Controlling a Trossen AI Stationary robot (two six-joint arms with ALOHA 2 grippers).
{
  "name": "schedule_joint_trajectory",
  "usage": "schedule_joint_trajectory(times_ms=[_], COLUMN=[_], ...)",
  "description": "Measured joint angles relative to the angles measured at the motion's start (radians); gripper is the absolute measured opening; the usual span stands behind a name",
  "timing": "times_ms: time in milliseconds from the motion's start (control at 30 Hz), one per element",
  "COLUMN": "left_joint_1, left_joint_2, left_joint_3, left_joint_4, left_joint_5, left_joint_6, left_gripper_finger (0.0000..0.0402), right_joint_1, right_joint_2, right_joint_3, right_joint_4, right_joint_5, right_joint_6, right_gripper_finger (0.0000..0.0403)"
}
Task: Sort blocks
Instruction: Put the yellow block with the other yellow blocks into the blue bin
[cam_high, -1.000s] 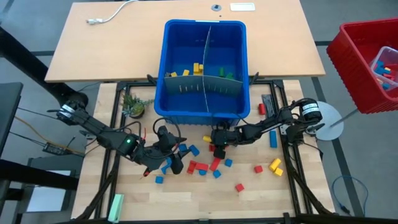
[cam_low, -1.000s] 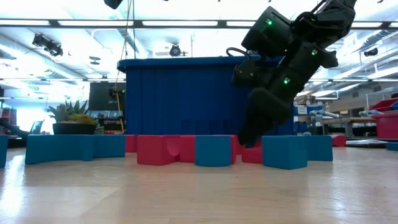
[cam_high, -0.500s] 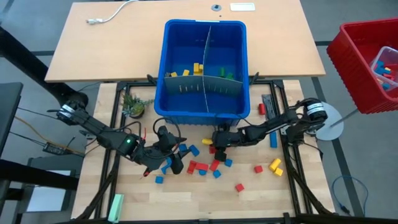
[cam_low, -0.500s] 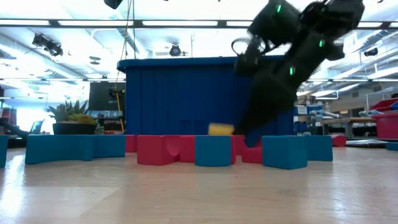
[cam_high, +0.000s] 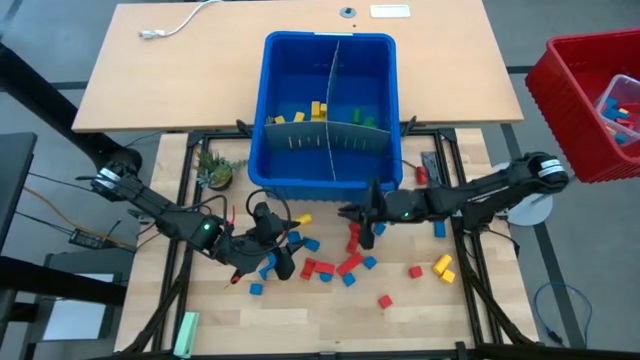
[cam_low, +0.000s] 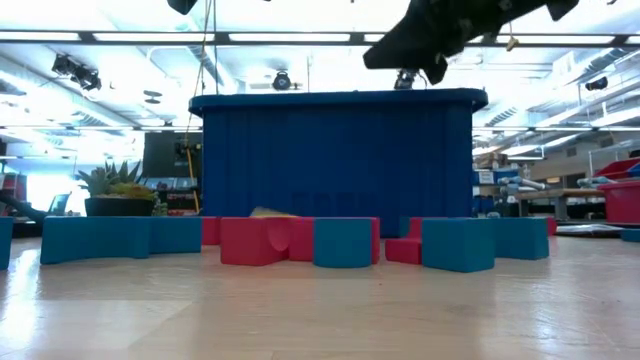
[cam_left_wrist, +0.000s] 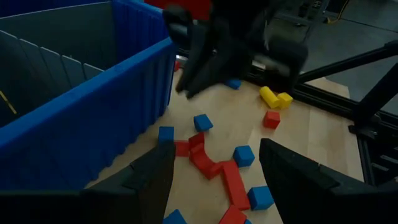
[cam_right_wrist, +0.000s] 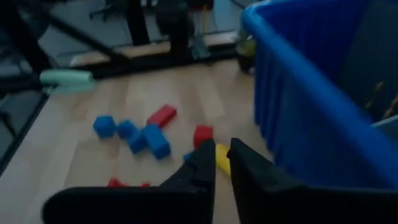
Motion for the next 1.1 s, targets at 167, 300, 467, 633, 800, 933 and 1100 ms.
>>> schedule_joint_trajectory(times_ms=[167, 300, 467, 633, 800, 933, 1100], left_joint_1=[0.0, 0.0, 0.017, 0.027, 0.067, 0.115, 0.186], left_joint_2=[0.0, 0.0, 0.0, 0.028, 0.107, 0.205, 0.289], left_joint_3=[0.0, 0.0, 0.001, 0.0, -0.006, -0.017, -0.017], left_joint_4=[0.0, 0.002, -0.005, -0.284, -0.451, -0.455, -0.438], left_joint_5=[0.0, -0.01, 0.009, 0.043, 0.134, 0.197, 0.197], left_joint_6=[0.001, 0.002, 0.003, -0.071, -0.061, 0.029, 0.137], left_gripper_finger=[0.0243, 0.0243, 0.0243, 0.0243, 0.0243, 0.0243, 0.0243], right_joint_1=[-0.003, 0.007, 0.032, 0.05, 0.056, 0.056, 0.057], right_joint_2=[-0.02, 0.026, 0.086, 0.112, 0.113, 0.113, 0.113], right_joint_3=[0.0, 0.0, 0.0, 0.001, 0.001, 0.001, 0.001], right_joint_4=[0.025, 0.025, 0.027, 0.025, 0.027, 0.047, 0.053], right_joint_5=[-0.053, -0.082, -0.083, -0.08, -0.079, -0.049, -0.042], right_joint_6=[0.001, 0.007, 0.016, 0.016, 0.017, 0.03, 0.074], right_gripper_finger=[0.0018, 0.0043, 0.0098, 0.0135, 0.0146, 0.0143, 0.0141])
